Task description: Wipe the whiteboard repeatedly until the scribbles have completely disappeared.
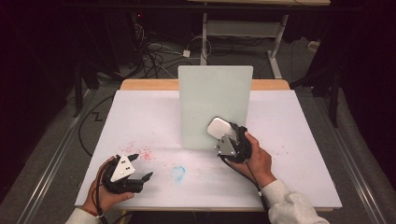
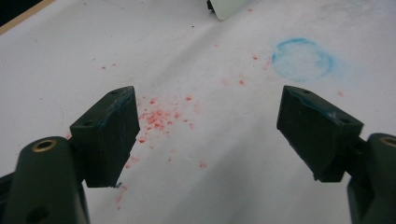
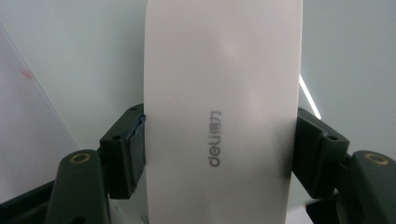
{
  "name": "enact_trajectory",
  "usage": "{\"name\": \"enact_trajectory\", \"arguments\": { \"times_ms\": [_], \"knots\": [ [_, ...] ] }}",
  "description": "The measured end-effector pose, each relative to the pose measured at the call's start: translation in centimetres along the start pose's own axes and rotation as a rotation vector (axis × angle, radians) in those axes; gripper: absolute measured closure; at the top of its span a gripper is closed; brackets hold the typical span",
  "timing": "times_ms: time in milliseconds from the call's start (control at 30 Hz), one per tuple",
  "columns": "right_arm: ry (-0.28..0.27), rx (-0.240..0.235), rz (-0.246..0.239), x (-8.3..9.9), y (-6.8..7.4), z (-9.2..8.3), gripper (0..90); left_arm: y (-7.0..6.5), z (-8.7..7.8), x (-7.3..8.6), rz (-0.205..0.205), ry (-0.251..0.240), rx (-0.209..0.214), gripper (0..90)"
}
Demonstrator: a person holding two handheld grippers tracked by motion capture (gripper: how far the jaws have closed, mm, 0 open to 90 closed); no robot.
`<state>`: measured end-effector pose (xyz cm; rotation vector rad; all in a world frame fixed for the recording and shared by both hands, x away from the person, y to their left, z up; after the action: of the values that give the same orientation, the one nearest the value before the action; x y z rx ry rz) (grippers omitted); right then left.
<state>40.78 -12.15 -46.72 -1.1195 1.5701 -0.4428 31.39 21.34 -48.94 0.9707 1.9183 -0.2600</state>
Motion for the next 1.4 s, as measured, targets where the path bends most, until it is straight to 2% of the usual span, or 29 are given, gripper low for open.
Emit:
{"name": "enact_trajectory", "arguments": {
  "times_ms": [67,133,167,200,233,300,400,567,667,800,900,1100,1200,1300,1400],
  "knots": [
    [0.010,-0.001,0.008,0.6,-0.3,-0.2,30.8,-0.1,0.1,0.0,-0.010,0.006,0.005,20.1],
    [0.016,0.007,-0.011,1.0,-0.1,-0.3,30.8,0.0,0.2,-0.1,-0.001,0.003,0.004,20.1],
    [0.018,0.013,-0.010,1.1,0.0,-0.3,30.8,-0.1,0.2,0.0,-0.007,0.010,0.010,20.1],
    [0.021,0.013,-0.013,1.1,0.2,-0.3,30.8,-0.1,0.3,-0.1,0.006,0.006,0.007,20.1],
    [0.022,0.013,-0.018,1.0,0.3,-0.2,30.8,-0.2,0.3,-0.1,-0.004,0.011,0.013,20.1],
    [0.023,0.008,-0.026,0.7,0.7,-0.1,30.8,-0.1,0.3,-0.2,0.008,0.004,0.011,20.1],
    [0.021,-0.001,-0.061,-0.1,1.8,0.2,30.8,-0.2,0.5,-0.2,0.011,0.003,0.014,20.1],
    [0.003,-0.045,-0.160,-2.5,4.3,1.3,30.7,-0.2,0.6,-0.3,0.018,0.004,0.018,20.1],
    [-0.001,-0.069,-0.199,-4.0,5.5,1.8,30.7,-0.2,0.6,-0.3,0.018,0.004,0.021,20.1],
    [-0.004,-0.088,-0.267,-5.1,7.2,2.4,30.7,-0.2,0.6,-0.2,0.022,0.008,0.021,20.1],
    [-0.002,-0.092,-0.280,-5.5,7.8,2.6,30.6,-0.2,0.4,-0.1,0.020,0.005,0.019,20.1],
    [-0.007,-0.076,-0.256,-6.5,7.6,2.9,30.7,-0.3,0.4,-0.2,0.022,0.006,0.018,20.1],
    [-0.019,-0.049,-0.211,-7.4,6.9,3.0,30.8,-0.3,0.4,-0.2,0.021,0.005,0.018,20.1],
    [-0.040,-0.006,-0.162,-8.3,5.3,2.9,30.9,-0.2,0.4,-0.1,0.020,0.006,0.019,20.1],
    [-0.053,0.021,-0.108,-9.1,2.9,2.8,30.9,-0.2,0.3,0.0,0.017,0.005,0.018,20.1]
  ]
}}
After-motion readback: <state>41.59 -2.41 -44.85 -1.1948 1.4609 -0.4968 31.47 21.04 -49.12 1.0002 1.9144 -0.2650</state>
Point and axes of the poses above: each handheld gripper's, and its own axes: z roughly forward along the jaws, x roughly out of its underside, y roughly to its left, the point moved 4 cm from there along z, roughly forward along the jaws, and after that the axes turned 5 degrees about -y, right-handed, at the moved point
